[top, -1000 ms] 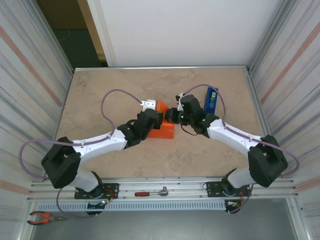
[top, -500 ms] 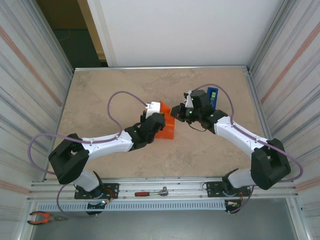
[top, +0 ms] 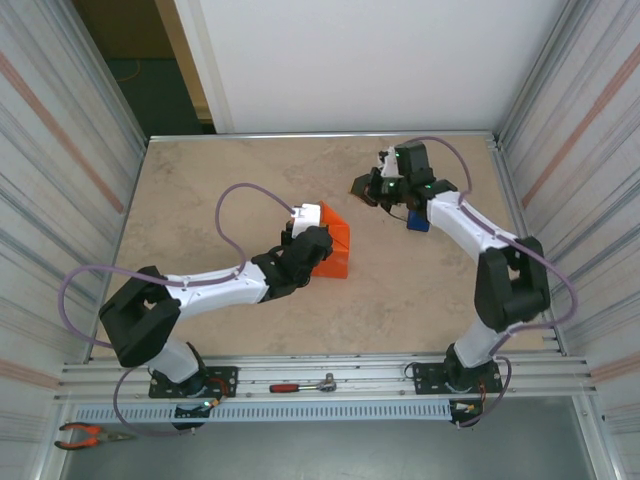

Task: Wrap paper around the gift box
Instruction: Fold the wrapping paper for the gift box.

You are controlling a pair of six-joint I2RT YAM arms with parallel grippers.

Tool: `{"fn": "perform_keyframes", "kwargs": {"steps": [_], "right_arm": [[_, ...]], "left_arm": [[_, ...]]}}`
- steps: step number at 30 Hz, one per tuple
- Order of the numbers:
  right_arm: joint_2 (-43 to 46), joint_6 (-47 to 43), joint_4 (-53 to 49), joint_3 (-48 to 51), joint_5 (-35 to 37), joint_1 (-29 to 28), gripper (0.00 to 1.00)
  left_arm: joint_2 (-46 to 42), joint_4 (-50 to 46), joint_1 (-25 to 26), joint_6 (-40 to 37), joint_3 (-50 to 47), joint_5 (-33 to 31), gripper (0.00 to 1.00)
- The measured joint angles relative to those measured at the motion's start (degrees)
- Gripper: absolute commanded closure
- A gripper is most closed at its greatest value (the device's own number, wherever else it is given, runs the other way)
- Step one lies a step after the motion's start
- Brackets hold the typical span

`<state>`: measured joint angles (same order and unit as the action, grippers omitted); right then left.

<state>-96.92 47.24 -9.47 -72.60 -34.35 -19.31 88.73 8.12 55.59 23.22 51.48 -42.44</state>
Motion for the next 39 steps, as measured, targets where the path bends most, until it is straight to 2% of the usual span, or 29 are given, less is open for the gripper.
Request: {"fn": "perform_keyframes", "kwargs": {"steps": [6,10,15,29,39], "right_arm": [[-8.22,-0.2,-0.9,-4.72,-3.78,-3.8,1.0],[-9.86,-1.42,-1.95,-5.46,-5.77,-7.15,1.0],[-9.86,-2.64,-2.78,-5.33,-7.37,-9.11,1.0],[-2.32,-3.67,-4.31,0.31,-7.3,-8.46,1.0],[-1.11,-4.72,-2.67,2.29,-7.3,-8.37,1.0]], "left_arm": [[0.37,-0.72,0.04,0.63,0.55,-0.55,0.51],[0.37,-0.83,0.07,0.9,0.52,-0.74,0.52],[0.37,-1.25,0.11,1.14,0.63,-0.96,0.53],[0.74,-3.02,0.37,2.56,1.44,-2.08,0.54],[0.85,-3.78,0.48,3.08,1.66,-2.25,0.54]]}}
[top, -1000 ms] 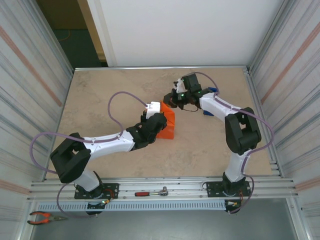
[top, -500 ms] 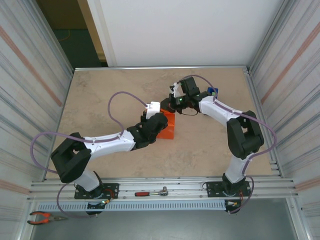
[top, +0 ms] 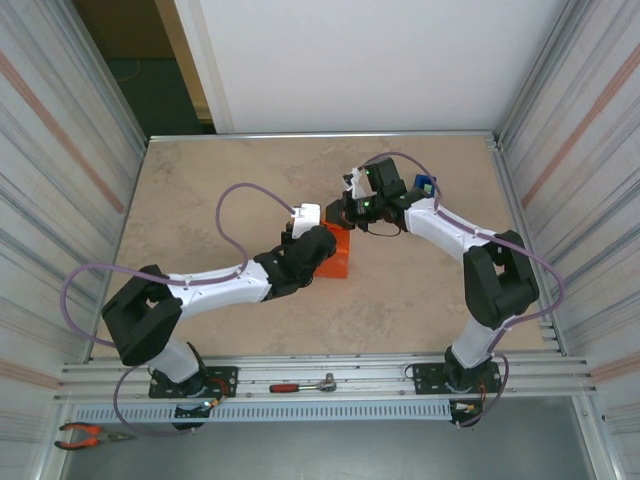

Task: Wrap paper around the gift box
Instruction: Fold the wrapping paper for the gift box.

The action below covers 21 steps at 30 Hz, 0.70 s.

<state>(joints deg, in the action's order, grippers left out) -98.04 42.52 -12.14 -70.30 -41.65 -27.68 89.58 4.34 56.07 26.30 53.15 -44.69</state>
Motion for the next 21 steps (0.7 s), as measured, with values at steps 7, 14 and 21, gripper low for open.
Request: {"fn": "perform_keyframes", "kwargs": {"steps": [7,14,21], "right_arm": [[1.53,-1.49,-3.32,0.0,0.92,0.28,1.0],[3.96,-2.01,-1.18,3.65,2.4,0.04,1.0],[8.0,-0.46,7.89,10.36,7.21,-1.42,1.0]], "left_arm": [[0.15,-0.11,0.2,0.5,0.0,-0.46,0.54],[0.17,-0.46,0.22,0.59,0.0,-0.48,0.54],[0.15,-0.94,0.33,0.94,0.0,-0.46,0.54]]}}
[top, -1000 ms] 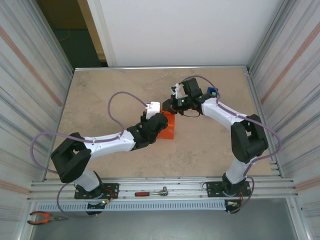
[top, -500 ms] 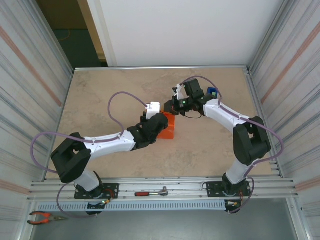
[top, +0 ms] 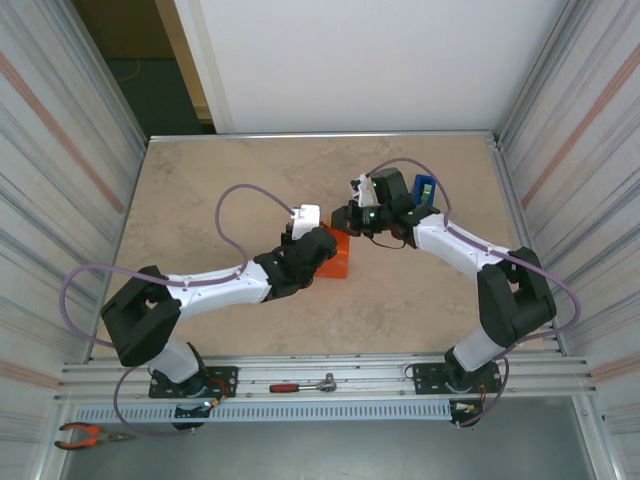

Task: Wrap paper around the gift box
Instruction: Fold the wrapping paper for the gift box.

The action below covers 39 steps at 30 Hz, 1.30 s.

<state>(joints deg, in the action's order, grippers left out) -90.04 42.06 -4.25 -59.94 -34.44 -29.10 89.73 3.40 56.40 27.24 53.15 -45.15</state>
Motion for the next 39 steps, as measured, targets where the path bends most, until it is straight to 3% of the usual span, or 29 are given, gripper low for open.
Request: {"fn": "perform_keyframes", "kwargs": {"steps": [9,13,21,27,34,39], "right_arm": [[1.66,1.18,3.87,2.82,2.27,-0.63,1.0],[2.36,1.18,3.96,3.41,2.47,-0.94,1.0],[2.71,1.18,4.92,4.15,3.19,-0.39,1.0],[2.78,1.18,5.97,4.68,3.19,-0.39,1.0],[2.75,1.18,6.14,4.72,3.21,-0.39,1.0],[2.75,1.18,6.16,4.72,3.21,-0.39,1.0]], "left_arm": [[-2.43,-1.95,-0.61,-0.15,0.24,2.95,0.51],[-8.66,-6.29,-4.98,-0.96,-0.5,16.17,0.48],[-15.61,-12.22,-22.25,-1.44,4.22,44.15,0.44],[-6.78,-13.6,-29.88,-2.21,14.86,56.85,0.52],[11.47,-21.53,-30.42,-8.41,29.29,66.03,0.7],[18.69,-29.35,-30.42,-13.44,36.39,71.41,0.77]]}}
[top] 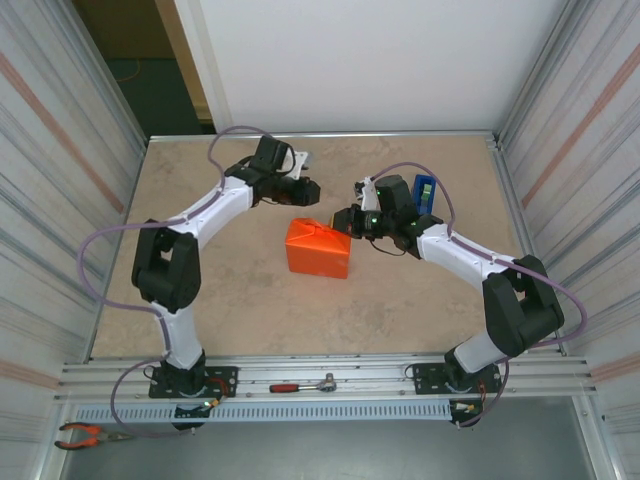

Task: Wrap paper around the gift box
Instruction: Fold the wrapping paper for the gift box.

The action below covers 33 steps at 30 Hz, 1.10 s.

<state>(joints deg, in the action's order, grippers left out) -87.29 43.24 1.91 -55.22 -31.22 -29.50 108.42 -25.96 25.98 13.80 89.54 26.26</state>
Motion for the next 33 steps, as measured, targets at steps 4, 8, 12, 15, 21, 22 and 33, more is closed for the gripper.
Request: {"fn": "perform_keyframes", "kwargs": {"steps": [4,8,12,15,21,22,33], "right_arm": [[0.0,-0.02,0.0,0.0,-0.02,0.0,1.0],[-0.07,0.0,0.04,0.0,-0.02,0.0,1.0],[-0.07,0.0,0.04,0.0,0.0,0.0,1.0],[-0.07,-0.02,0.04,0.0,0.0,0.0,1.0],[-0.07,-0.02,0.04,0.0,0.17,0.0,1.0],[-0.07,-0.02,0.02,0.0,0.17,0.0,1.0],[-0.11,-0.02,0.07,0.0,0.17,0.0,1.0]], "left_arm": [[0.55,-4.52,0.0,-3.15,1.22,3.15,0.88],[0.2,-6.03,0.0,-4.72,1.07,5.62,0.98],[-1.27,-6.05,0.0,-5.07,-0.26,7.41,1.0],[-2.56,-6.01,0.0,-5.18,-1.05,8.9,1.0],[-7.76,-3.74,-0.39,-4.17,-6.34,5.62,0.92],[-9.51,-2.51,-0.7,-3.45,-8.24,3.82,0.87],[-32.83,10.64,-2.16,6.64,-29.27,-14.38,1.0]]}}
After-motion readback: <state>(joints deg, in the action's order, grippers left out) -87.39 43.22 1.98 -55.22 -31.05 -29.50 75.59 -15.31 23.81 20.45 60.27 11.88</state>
